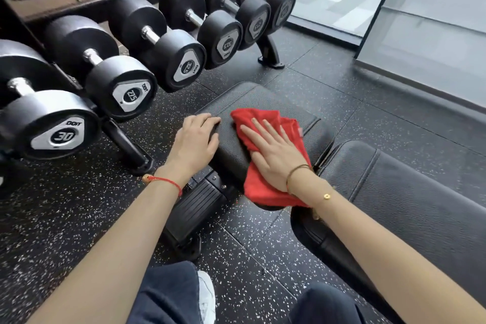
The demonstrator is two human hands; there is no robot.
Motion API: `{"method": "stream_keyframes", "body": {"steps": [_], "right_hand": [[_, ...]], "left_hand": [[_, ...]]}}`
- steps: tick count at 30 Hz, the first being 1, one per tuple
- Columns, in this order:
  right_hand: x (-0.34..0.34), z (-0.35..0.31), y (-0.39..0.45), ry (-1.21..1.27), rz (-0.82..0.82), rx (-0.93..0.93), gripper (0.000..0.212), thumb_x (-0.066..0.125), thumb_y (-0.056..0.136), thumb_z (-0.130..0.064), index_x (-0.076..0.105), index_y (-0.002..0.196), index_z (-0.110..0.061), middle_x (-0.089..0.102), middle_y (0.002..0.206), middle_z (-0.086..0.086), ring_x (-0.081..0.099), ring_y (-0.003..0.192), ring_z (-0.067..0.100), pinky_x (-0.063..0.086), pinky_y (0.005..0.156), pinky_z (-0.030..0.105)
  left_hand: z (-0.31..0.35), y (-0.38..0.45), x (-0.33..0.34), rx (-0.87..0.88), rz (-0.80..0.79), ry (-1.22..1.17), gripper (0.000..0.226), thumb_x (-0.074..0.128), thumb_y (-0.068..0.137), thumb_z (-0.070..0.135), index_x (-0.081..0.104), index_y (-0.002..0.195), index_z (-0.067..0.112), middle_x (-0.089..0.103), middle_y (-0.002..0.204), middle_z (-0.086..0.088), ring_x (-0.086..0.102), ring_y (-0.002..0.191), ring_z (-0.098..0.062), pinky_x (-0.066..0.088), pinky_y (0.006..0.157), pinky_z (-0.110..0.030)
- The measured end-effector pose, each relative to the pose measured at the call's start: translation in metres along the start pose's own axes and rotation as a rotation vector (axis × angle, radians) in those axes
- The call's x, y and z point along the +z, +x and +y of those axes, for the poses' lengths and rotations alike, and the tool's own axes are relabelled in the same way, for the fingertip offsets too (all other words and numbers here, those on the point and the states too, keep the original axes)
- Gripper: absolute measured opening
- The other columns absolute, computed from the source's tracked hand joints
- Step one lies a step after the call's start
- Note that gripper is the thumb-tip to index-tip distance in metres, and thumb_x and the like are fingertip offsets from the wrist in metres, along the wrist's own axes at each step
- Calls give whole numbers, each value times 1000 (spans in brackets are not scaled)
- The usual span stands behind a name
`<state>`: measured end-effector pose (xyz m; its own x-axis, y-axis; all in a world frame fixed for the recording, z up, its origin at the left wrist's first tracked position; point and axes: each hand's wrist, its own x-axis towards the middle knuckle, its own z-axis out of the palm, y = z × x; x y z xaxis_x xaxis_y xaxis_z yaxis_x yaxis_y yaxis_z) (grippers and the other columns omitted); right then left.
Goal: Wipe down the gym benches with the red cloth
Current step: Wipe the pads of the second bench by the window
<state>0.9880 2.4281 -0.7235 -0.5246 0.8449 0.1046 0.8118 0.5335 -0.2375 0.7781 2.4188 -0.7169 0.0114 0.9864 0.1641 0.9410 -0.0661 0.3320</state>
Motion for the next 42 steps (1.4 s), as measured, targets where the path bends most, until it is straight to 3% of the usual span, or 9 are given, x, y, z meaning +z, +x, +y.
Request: {"method": "stream_keyframes", "body": {"steps": [5, 8, 14, 21, 26, 30, 37, 42], "right_hand": [[-10, 36, 49, -4, -5, 207, 57, 34, 98, -31, 15, 152, -31, 4, 162, -1, 1, 149, 21, -5, 120, 40], [-6, 27, 87, 3, -14, 223, 57, 32, 98, -31, 16, 152, -30, 4, 162, 1, 1, 149, 23, -5, 120, 42], [9, -24, 106, 5, -38, 29, 58, 36, 97, -31, 17, 152, -30, 5, 162, 1, 1, 149, 23, -4, 120, 43], [5, -17, 40, 3, -55, -150, 59, 38, 98, -32, 14, 152, -32, 6, 161, -4, 1, 149, 18, -2, 121, 41], [-6, 21, 62, 12, -30, 71, 58, 37, 98, -32, 15, 152, -34, 5, 161, -4, 0, 149, 18, -4, 120, 39], [-3, 14, 111, -3, -32, 197, 57, 33, 98, -30, 15, 152, -30, 3, 162, 2, 0, 149, 23, -5, 120, 45], [10, -30, 71, -8, -49, -31, 61, 37, 96, -31, 14, 152, -30, 4, 162, 0, 1, 149, 22, -3, 120, 44], [5, -11, 8, -39, -37, -71, 63, 37, 96, -33, 9, 152, -35, 2, 161, -7, -1, 149, 18, -4, 120, 39]], "left_hand": [[-8, -4, -3, 41, -47, 5, 47, 50, 98, 25, 45, 144, 16, 42, 149, -6, 33, 137, -27, 32, 114, -47], [-9, -5, -6, 29, -59, 41, 50, 50, 98, 29, 43, 145, 15, 41, 150, -6, 32, 138, -26, 32, 114, -46], [-5, -1, -7, -32, -48, 83, 55, 48, 99, 32, 36, 148, 10, 36, 153, -7, 30, 141, -25, 32, 113, -42], [-11, -1, -7, -14, -58, 92, 55, 46, 100, 31, 36, 148, 6, 34, 154, -8, 29, 142, -26, 26, 117, -40], [-15, -5, -7, -2, -126, 125, 59, 38, 103, 34, 22, 154, 10, 21, 161, -6, 16, 149, -23, 19, 120, -44], [-12, -6, -7, -51, -169, 104, 59, 34, 104, 34, 15, 156, 14, 13, 164, 0, 9, 151, -21, 15, 122, -47], [-8, -1, -8, -62, -110, 116, 56, 42, 101, 31, 28, 152, 11, 25, 160, -5, 18, 148, -24, 18, 120, -48], [-2, -5, -3, -73, -123, 117, 59, 39, 102, 31, 21, 153, 7, 20, 162, -8, 14, 150, -23, 15, 122, -48]]}}
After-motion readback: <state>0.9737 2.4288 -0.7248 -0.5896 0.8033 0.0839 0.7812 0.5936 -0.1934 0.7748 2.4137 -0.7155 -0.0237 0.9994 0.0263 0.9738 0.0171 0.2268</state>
